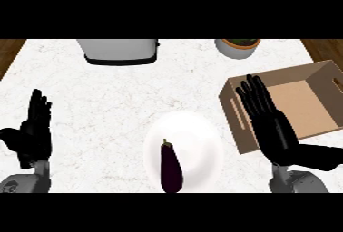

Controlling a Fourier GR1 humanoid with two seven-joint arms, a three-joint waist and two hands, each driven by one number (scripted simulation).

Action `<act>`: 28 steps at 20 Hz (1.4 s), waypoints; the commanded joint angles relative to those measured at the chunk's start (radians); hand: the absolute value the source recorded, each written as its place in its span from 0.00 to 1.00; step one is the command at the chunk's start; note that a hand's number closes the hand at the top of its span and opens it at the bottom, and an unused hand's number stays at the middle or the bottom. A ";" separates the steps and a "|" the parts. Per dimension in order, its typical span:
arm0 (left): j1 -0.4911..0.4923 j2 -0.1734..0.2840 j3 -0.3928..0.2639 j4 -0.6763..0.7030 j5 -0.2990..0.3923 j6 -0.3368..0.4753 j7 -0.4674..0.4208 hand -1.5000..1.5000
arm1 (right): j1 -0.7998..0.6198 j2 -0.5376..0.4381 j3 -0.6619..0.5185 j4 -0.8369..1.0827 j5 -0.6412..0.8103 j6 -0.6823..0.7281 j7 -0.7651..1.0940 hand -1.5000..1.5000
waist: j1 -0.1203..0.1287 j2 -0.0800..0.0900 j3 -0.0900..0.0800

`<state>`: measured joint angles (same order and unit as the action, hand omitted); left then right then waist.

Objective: Pick the eggplant from the plate and place it in the cardboard box

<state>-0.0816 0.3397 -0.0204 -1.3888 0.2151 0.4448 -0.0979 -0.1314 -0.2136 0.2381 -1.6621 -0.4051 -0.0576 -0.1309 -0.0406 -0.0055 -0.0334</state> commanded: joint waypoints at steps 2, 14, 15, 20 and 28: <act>-0.033 -0.017 -0.131 -0.048 -0.051 -0.077 0.014 0.50 | 0.037 0.036 0.078 0.030 0.131 -0.177 0.134 0.00 | 0.025 0.003 0.032; -0.098 0.024 -0.317 -0.072 -0.084 -0.293 0.054 0.50 | 0.129 -0.210 0.380 0.167 0.803 -0.407 0.369 0.00 | -0.034 -0.014 0.014; -0.097 0.048 -0.306 -0.073 -0.070 -0.319 0.060 0.50 | 0.126 -0.210 0.413 0.140 0.862 -0.416 0.414 0.00 | -0.025 -0.018 0.015; -0.099 0.032 -0.324 -0.071 -0.070 -0.326 0.074 0.50 | 0.089 -0.208 0.497 0.000 1.096 -0.350 0.727 0.00 | -0.020 -0.021 0.017; -0.135 0.014 -0.345 -0.118 -0.076 -0.333 0.120 0.50 | 0.002 -0.031 0.613 -0.271 1.120 0.051 1.304 0.00 | 0.027 -0.007 0.026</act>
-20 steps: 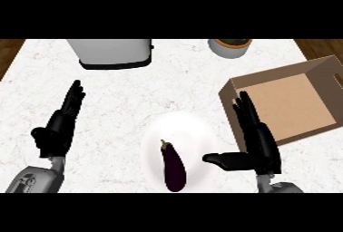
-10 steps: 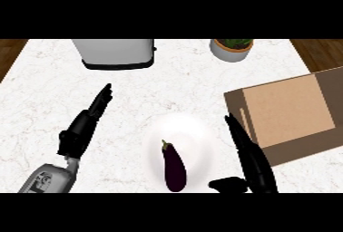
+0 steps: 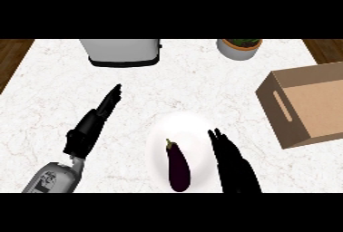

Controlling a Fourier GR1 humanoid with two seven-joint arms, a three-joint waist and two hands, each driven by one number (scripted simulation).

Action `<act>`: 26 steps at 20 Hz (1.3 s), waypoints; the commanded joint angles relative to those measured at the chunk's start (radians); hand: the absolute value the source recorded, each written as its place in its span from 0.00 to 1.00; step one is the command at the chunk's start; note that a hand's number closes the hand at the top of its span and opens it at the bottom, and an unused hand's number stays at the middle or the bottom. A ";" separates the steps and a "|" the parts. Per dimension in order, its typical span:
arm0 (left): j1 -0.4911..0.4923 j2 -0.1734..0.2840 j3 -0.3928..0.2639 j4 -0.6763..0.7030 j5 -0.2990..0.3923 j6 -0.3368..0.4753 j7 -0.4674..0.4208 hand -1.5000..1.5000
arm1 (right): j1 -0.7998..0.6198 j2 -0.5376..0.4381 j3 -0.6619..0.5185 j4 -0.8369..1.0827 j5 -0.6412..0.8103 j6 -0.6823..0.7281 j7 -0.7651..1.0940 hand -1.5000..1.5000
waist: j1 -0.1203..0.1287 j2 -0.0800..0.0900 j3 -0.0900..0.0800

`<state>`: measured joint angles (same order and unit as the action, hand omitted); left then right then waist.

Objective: Pick the eggplant from the plate and place it in the cardboard box

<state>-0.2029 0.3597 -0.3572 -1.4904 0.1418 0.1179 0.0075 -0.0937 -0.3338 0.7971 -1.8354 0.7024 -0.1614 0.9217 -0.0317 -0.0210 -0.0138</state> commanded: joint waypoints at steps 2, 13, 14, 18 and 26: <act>-0.035 -0.002 -0.004 -0.002 -0.005 -0.019 0.028 0.50 | -0.084 0.165 0.068 -0.153 0.020 0.239 0.390 0.00 | 0.020 0.013 0.008; -0.026 -0.035 -0.006 -0.016 -0.025 -0.030 0.033 0.50 | -0.233 0.331 0.001 0.027 -0.027 0.213 0.534 0.00 | 0.044 0.020 0.013; -0.045 -0.024 0.025 0.011 -0.015 -0.049 0.004 0.50 | -0.239 0.332 0.020 0.052 -0.030 0.183 0.526 0.00 | 0.041 0.021 0.012; -0.042 -0.017 0.025 -0.007 -0.020 -0.063 0.019 0.50 | -0.252 0.332 0.010 0.146 -0.056 0.167 0.507 0.00 | 0.044 0.022 0.013; -0.067 -0.046 0.046 -0.001 -0.040 -0.055 0.050 0.50 | -0.216 0.333 0.049 0.221 -0.051 0.100 0.470 0.00 | 0.032 0.020 0.013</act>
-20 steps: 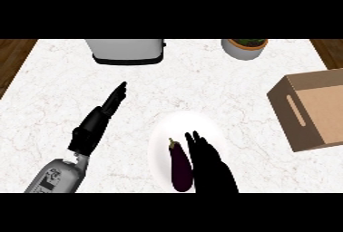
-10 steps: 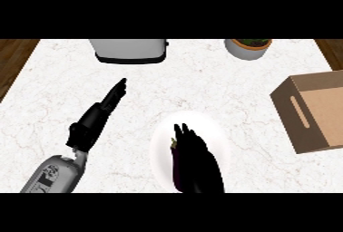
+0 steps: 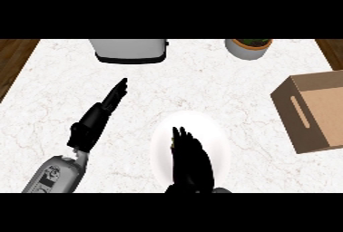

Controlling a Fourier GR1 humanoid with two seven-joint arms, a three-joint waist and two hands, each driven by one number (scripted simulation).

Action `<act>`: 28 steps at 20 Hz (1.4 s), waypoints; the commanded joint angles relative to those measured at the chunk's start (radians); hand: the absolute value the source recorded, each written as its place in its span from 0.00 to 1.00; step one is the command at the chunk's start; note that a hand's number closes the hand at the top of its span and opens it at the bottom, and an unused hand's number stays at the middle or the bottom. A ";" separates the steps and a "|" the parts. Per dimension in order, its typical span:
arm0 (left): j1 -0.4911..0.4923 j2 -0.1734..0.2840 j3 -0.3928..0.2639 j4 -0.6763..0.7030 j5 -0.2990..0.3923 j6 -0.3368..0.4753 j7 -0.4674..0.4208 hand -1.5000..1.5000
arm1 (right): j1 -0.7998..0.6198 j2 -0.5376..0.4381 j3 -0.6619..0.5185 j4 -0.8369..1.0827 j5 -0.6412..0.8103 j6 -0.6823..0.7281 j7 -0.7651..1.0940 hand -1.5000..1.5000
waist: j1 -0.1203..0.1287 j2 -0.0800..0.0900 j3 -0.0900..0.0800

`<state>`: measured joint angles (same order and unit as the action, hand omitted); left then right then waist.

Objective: Pick the eggplant from the plate and place it in the cardboard box

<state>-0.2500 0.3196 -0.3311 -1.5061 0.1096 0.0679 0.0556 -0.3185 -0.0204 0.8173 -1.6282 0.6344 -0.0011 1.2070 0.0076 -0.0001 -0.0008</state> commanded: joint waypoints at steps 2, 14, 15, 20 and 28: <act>-0.057 0.002 0.050 0.008 0.026 -0.039 0.043 0.50 | -0.061 0.019 -0.025 0.074 -0.001 -0.054 0.137 0.00 | -0.004 0.000 0.001; 0.018 -0.018 0.076 0.045 -0.003 -0.072 -0.044 0.50 | -0.044 0.020 -0.026 0.110 -0.042 -0.019 0.110 0.00 | -0.009 0.001 0.000; 0.003 -0.040 0.043 0.023 -0.041 -0.044 -0.025 0.50 | -0.054 0.020 0.087 0.167 -0.071 -0.127 0.141 0.00 | 0.002 0.001 0.000; 0.043 -0.044 0.038 -0.016 -0.059 -0.046 -0.002 0.50 | -0.056 0.020 0.074 0.174 -0.097 -0.134 0.140 0.00 | 0.002 0.000 0.001; 0.041 -0.014 0.102 -0.026 -0.039 -0.108 0.009 0.50 | -0.030 0.020 0.115 0.266 -0.095 -0.186 0.078 0.00 | 0.002 0.000 0.001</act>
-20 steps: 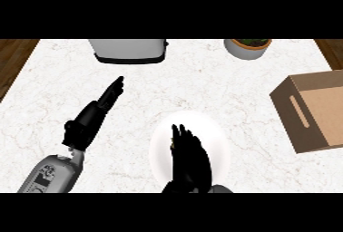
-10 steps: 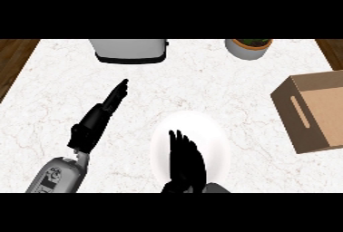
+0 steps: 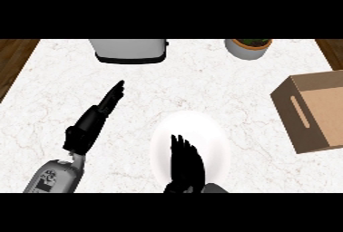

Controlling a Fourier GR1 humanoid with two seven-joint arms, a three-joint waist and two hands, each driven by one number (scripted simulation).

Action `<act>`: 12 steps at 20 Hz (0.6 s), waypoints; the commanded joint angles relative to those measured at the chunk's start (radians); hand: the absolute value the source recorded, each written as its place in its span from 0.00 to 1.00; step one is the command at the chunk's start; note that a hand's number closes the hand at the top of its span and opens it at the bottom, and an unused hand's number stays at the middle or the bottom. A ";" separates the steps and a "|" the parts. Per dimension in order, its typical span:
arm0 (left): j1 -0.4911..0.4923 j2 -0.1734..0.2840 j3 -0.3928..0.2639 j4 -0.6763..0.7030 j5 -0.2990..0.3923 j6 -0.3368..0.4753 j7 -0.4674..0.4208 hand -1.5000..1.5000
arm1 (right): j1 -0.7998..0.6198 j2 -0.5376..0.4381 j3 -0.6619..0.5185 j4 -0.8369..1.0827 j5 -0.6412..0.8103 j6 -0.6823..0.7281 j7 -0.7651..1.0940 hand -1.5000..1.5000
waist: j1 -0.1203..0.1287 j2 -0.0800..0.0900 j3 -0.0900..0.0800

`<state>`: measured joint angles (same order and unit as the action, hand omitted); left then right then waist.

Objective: Pick the eggplant from the plate and place it in the cardboard box

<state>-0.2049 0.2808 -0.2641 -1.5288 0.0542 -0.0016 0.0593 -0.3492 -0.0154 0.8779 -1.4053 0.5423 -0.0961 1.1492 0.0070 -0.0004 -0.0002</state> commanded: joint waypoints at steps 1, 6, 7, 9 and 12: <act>-0.009 -0.051 -0.024 0.009 -0.051 0.035 -0.006 0.50 | -0.022 0.015 -0.024 0.054 -0.020 -0.009 0.120 0.00 | -0.003 0.001 0.000; -0.013 -0.022 0.026 -0.010 -0.012 -0.024 0.031 0.50 | 0.023 0.015 -0.012 0.110 0.021 0.001 0.075 0.00 | -0.006 -0.001 0.000; 0.023 -0.008 0.026 -0.027 0.000 -0.051 0.001 0.50 | -0.055 0.015 0.049 0.168 -0.038 -0.092 0.106 0.00 | 0.009 0.001 0.000; -0.033 -0.056 0.002 -0.016 -0.050 0.001 0.067 0.50 | 0.018 0.015 0.016 0.009 0.025 0.000 0.159 0.00 | -0.011 -0.002 0.000; -0.023 -0.069 0.014 0.055 -0.064 -0.013 -0.029 0.50 | -0.081 0.015 0.070 0.147 -0.083 -0.088 0.113 1.00 | 0.005 0.002 0.000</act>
<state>-0.2184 0.2403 -0.2447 -1.5061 0.0166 -0.0207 0.0525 -0.3814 -0.0241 0.9061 -1.3098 0.5273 -0.1346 1.1305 0.0043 -0.0127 -0.0057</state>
